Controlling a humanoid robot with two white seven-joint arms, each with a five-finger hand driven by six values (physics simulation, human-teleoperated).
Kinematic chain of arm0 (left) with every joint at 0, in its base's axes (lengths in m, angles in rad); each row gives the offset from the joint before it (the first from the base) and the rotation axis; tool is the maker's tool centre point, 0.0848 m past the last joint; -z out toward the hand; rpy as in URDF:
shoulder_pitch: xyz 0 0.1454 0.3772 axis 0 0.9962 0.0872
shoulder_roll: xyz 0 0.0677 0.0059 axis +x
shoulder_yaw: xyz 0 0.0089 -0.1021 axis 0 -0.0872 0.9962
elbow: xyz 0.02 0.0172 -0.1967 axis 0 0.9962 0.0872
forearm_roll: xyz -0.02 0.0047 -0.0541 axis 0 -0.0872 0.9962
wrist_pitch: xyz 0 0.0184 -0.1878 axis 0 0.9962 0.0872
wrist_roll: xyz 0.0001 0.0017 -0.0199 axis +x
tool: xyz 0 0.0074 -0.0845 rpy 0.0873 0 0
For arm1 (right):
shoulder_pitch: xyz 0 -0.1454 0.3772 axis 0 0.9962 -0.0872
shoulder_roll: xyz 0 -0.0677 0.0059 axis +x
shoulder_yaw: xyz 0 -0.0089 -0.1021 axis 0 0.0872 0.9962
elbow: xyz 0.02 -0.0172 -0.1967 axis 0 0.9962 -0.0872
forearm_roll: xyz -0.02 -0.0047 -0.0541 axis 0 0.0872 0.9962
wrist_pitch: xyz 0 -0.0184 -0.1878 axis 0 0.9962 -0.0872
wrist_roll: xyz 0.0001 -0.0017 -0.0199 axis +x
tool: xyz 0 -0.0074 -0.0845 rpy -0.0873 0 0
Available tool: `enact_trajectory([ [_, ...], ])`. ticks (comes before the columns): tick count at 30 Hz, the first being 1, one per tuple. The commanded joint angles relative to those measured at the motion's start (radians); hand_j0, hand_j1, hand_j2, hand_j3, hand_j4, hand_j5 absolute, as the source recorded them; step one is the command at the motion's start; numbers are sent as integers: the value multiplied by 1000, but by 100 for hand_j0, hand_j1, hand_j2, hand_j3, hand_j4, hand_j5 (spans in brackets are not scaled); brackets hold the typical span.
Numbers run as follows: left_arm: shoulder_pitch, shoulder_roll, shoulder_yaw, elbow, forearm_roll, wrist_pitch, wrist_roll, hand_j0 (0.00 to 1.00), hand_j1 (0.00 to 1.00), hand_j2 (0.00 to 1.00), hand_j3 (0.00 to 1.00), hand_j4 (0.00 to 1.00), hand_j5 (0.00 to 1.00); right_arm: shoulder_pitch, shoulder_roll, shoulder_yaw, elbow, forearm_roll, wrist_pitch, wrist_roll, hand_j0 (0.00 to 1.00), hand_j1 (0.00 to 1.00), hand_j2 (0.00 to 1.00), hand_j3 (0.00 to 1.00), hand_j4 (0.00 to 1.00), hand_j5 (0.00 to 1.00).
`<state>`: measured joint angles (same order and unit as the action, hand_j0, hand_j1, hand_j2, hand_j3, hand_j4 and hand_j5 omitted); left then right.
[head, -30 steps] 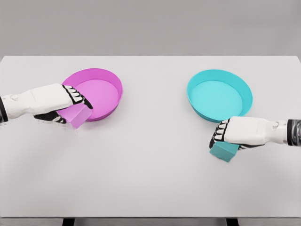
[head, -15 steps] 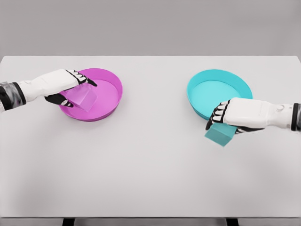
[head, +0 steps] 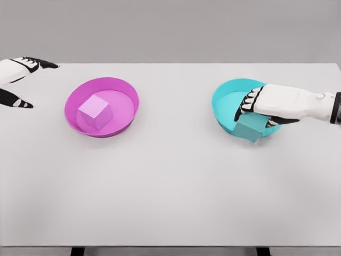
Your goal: Place the blocks in the corresponding plates according to their colors
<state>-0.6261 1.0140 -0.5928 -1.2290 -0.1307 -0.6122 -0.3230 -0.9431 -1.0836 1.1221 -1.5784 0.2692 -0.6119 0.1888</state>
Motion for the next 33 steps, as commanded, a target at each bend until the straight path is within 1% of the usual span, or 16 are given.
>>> enact_trajectory([
  [1,6,44,7,5,45,1,-2,100,100,100,100,100,100,0,31,-1,57,-8,1,0,58,58,58,58,58,58],
  [3,55,37,8,6,39,1,-2,100,100,100,100,100,100,-9,48,-1,86,-8,1,0,58,58,58,58,58,58],
  [4,91,31,8,41,39,1,-1,100,100,100,100,100,100,-16,57,-1,109,-8,1,0,58,58,58,58,58,58],
  [5,100,23,15,57,42,1,-1,100,100,100,100,100,100,-22,70,-1,124,-8,1,0,58,58,58,58,58,58],
  [6,103,21,22,68,42,1,-1,100,100,100,100,100,100,-23,74,-1,140,-8,1,0,58,58,58,58,58,58],
  [9,105,-3,16,97,39,1,-1,100,100,100,100,100,100,-37,86,-1,172,-10,1,0,58,58,58,58,58,58],
  [12,105,-5,11,111,37,1,-2,100,100,100,100,100,100,-43,128,-1,245,-7,1,3,58,58,58,58,58,58],
  [14,106,-8,13,138,37,1,-4,100,100,100,100,100,100,-45,148,-1,279,-5,1,3,58,58,58,58,58,58],
  [18,106,-18,10,144,37,1,-5,100,100,100,100,100,100,-46,211,1,357,5,1,4,58,58,58,58,58,58],
  [21,106,-38,10,152,37,1,-5,100,100,100,100,100,100,-48,226,1,383,7,1,4,58,58,58,58,58,58],
  [25,106,-40,7,151,36,1,-5,100,100,100,100,100,100,-49,263,1,454,12,1,6,59,59,59,59,59,59],
  [26,106,-40,8,151,33,1,-5,100,100,100,100,100,100,-49,271,1,465,15,1,6,59,59,59,59,59,59],
  [33,106,-37,8,157,29,1,-5,100,100,100,100,100,100,-48,271,1,474,24,1,6,60,60,60,60,60,60],
])
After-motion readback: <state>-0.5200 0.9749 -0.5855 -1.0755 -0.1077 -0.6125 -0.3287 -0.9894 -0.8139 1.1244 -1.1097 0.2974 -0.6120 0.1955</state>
